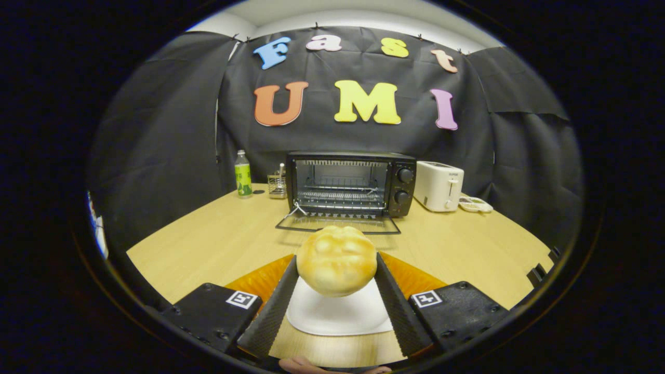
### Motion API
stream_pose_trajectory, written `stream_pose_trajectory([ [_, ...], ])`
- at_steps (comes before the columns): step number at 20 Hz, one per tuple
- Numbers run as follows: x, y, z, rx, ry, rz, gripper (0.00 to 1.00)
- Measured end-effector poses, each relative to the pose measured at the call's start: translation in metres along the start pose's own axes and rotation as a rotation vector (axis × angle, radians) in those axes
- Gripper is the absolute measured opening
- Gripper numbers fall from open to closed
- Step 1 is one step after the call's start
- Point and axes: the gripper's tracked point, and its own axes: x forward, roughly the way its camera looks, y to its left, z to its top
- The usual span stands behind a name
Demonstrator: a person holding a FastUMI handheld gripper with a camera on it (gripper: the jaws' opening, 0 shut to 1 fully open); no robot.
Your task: Open the toaster oven, put the food inside, and close the toaster oven door.
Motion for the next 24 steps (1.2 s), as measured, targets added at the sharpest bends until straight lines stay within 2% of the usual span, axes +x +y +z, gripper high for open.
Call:
stream_pose_trajectory([
  [4, 0.005, -0.005, 0.035, 0.054, -0.055, 0.0, 0.93],
  [7, 0.016, -0.007, 0.07, 0.139, -0.128, 0.014, 0.92],
  [11, 0.039, -0.007, 0.096, 0.271, -0.146, 0.048, 0.92],
  [19, 0.104, -0.003, 0.104, 0.359, -0.078, 0.113, 0.92],
  [22, 0.135, 0.009, 0.107, 0.459, -0.066, 0.179, 0.92],
  [24, 0.157, 0.011, 0.105, 0.516, -0.058, 0.19, 0.92],
])
